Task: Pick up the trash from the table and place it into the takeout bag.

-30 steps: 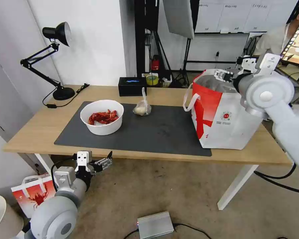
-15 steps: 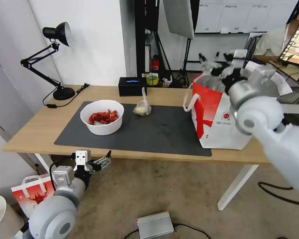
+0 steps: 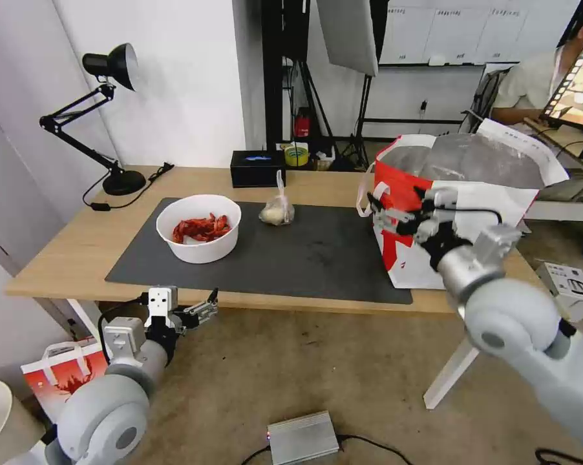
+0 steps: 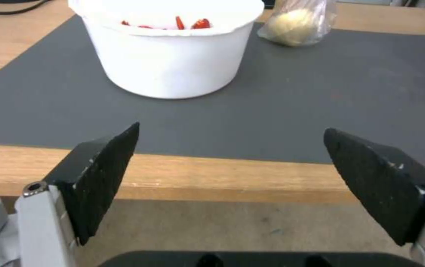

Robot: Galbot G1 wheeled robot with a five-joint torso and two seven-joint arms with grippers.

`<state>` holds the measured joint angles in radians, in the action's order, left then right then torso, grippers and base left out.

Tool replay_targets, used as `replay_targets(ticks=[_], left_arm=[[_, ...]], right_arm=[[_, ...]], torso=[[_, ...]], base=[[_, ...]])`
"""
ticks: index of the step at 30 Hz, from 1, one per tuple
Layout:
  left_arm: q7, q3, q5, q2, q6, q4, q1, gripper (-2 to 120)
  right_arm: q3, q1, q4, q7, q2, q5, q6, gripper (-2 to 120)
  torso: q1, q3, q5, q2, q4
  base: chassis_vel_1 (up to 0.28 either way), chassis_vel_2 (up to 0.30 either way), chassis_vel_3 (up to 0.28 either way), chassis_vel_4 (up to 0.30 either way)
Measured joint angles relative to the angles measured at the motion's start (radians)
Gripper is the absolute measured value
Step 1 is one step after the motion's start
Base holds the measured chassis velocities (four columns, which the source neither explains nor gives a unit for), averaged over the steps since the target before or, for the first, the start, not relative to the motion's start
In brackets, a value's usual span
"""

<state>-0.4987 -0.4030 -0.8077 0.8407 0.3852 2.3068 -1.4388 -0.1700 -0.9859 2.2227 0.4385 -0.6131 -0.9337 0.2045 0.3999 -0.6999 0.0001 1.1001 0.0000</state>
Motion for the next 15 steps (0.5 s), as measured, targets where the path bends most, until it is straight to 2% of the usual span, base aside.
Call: replay_targets(ticks=[7,15], left_arm=[[-0.002,-0.008,-0.003,-0.001,0.002,0.001,0.001,100],[-0.004,-0.012,-0.005,0.0,0.005,0.0,0.005,100]], right_arm=[[-0.011,-0.145,0.062,0.114,0.017,0.013,0.06,100],[0.006,-0.211,0.11,0.269,0.034,-0.041,0.132,100]], torso=[[0.0,0.0,0.0,0.0,0.0],[0.0,0.0,-0.0001,0.0,0.0001]], base=[[0.0,0.0,0.0,0.0],[0.0,0.0,0.0,0.0]])
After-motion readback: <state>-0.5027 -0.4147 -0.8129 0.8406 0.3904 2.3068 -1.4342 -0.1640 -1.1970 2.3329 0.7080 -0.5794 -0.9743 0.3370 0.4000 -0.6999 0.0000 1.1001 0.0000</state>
